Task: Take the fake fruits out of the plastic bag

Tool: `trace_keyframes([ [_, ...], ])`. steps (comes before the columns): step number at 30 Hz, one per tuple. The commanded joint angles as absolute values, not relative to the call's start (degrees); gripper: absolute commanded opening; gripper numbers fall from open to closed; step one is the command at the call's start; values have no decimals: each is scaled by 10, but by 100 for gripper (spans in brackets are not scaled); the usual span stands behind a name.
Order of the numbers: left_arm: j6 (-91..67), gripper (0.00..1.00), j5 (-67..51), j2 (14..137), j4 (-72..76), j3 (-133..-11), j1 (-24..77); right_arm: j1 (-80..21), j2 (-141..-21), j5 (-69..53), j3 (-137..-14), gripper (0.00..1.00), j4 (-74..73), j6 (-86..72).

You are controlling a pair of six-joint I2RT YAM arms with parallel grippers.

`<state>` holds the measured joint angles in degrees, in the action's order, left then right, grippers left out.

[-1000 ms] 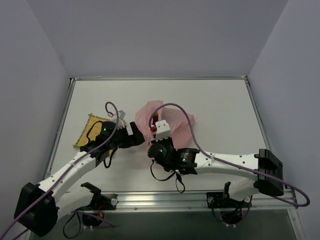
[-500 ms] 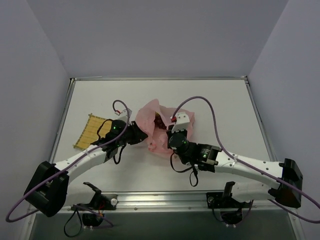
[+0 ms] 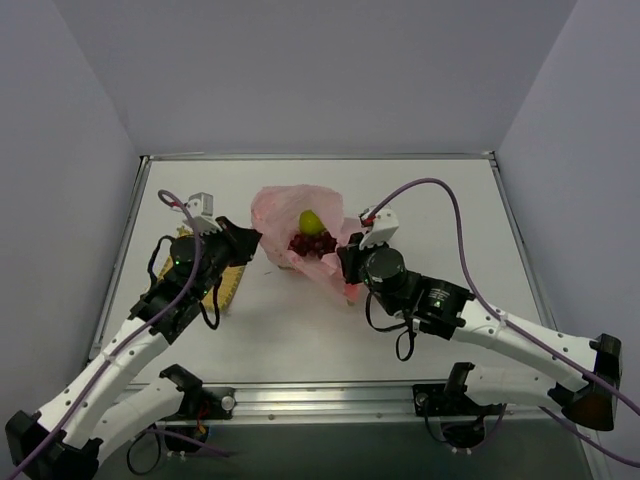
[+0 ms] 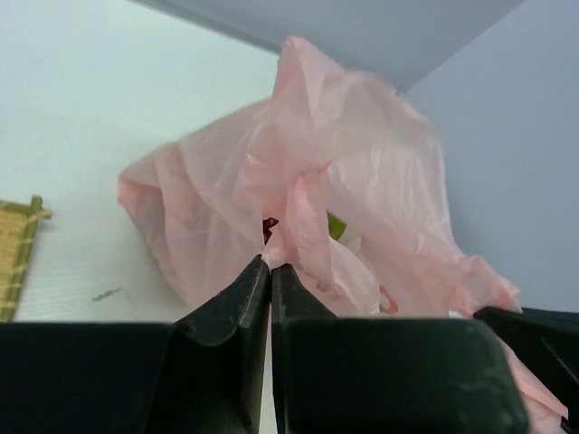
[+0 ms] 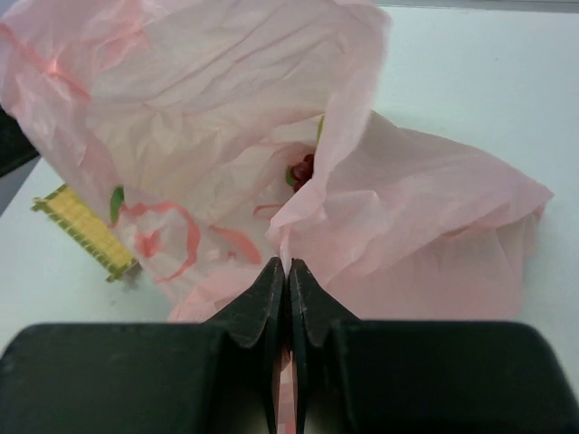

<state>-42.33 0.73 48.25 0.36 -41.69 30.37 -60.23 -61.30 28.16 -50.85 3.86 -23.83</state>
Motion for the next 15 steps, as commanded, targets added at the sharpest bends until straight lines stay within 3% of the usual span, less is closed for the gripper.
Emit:
trace_keyframes([
  [1, -386, 2, 42, 479, -69, -481, 307, -617, -601, 244, -588, 0, 40, -213],
  [5, -376, 2, 47, 518, -74, -506, 306, -606, -600, 278, -603, 0, 38, -188],
  [7, -374, 2, 49, 532, -66, -510, 305, -545, -605, 262, -583, 0, 38, -195],
  [9, -367, 2, 53, 560, -62, -518, 305, -449, -611, 203, -522, 0, 54, -231],
  [15, -374, 2, 71, 635, -15, -477, 283, -287, -598, 159, -337, 0, 166, -312],
])
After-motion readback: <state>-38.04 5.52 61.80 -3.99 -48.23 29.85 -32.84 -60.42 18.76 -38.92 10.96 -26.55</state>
